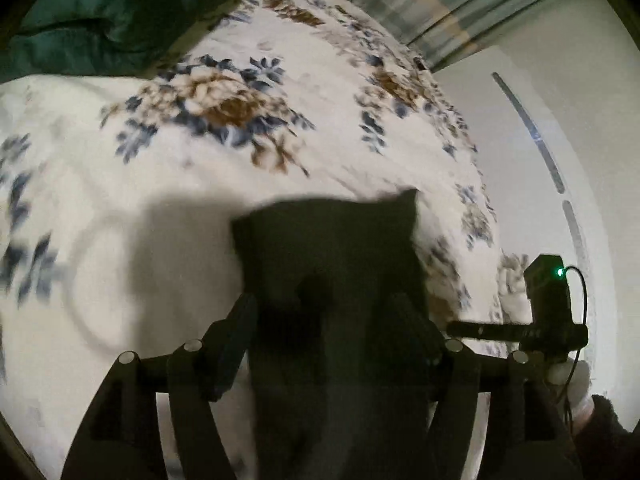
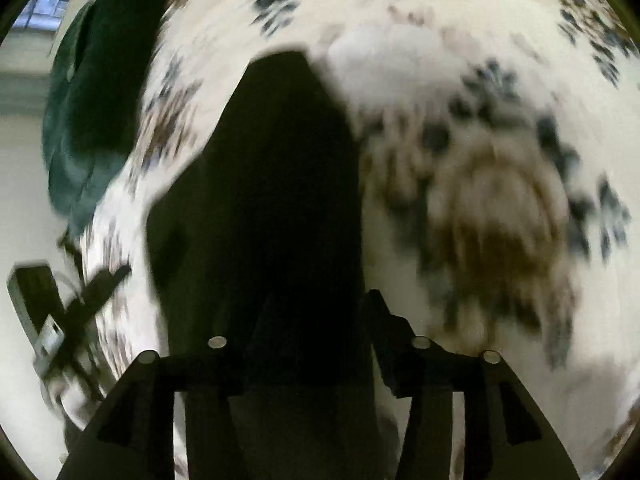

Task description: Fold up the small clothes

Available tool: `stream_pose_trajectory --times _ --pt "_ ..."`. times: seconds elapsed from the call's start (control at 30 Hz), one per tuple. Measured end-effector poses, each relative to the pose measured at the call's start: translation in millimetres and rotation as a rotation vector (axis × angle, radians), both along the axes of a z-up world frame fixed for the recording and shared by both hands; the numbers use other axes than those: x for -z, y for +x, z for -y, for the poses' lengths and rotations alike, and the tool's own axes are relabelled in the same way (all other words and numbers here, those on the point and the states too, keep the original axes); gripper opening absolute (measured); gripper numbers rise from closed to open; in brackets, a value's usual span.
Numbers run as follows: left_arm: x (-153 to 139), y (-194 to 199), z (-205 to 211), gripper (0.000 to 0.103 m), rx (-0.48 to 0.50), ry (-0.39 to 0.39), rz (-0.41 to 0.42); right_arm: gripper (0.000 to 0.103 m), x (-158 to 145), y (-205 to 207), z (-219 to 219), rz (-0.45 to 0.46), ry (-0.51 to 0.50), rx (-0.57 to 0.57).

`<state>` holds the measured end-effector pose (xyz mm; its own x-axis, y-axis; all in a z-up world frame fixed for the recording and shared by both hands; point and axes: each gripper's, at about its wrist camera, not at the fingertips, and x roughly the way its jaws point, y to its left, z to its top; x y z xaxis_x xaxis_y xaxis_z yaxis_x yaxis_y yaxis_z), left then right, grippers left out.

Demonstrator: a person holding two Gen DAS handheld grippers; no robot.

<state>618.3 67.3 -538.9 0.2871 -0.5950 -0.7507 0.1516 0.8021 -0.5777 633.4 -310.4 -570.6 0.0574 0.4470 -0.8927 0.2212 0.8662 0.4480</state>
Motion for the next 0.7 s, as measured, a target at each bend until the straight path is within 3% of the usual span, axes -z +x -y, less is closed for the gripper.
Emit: stream_pose_trajectory --times 0.13,0.3,0.47,0.57,0.63,0.7 --pt "-19.0 -75.3 -7.6 0.066 -0.003 -0.028 -0.032 0.051 -15.3 -81.7 -10.1 -0.056 0.033 -0.056" --pt "-17.0 -198.1 -21.5 0.067 -0.034 0.041 -0.153 0.059 -4.6 -203.9 -13.2 -0.169 0.078 -0.065" --pt "35.3 -309.4 -34.8 0.067 -0.098 0.066 -0.379 0.061 32.2 -311.2 -3.7 -0.295 0.176 0.0" --pt "71.6 -348.9 -31.6 0.067 -0.106 0.033 -0.467 0.061 60.6 -361.2 -2.5 -0.335 0.205 0.043" --pt "94.2 -367.4 -25.0 0.067 -0.111 0.004 -0.497 0.061 78.7 -385.1 -5.3 -0.344 0.251 0.068" --pt "97.5 -373.7 -19.2 0.068 -0.117 0.0 -0.464 0.061 92.5 -400.0 -9.6 -0.358 0.302 0.086"
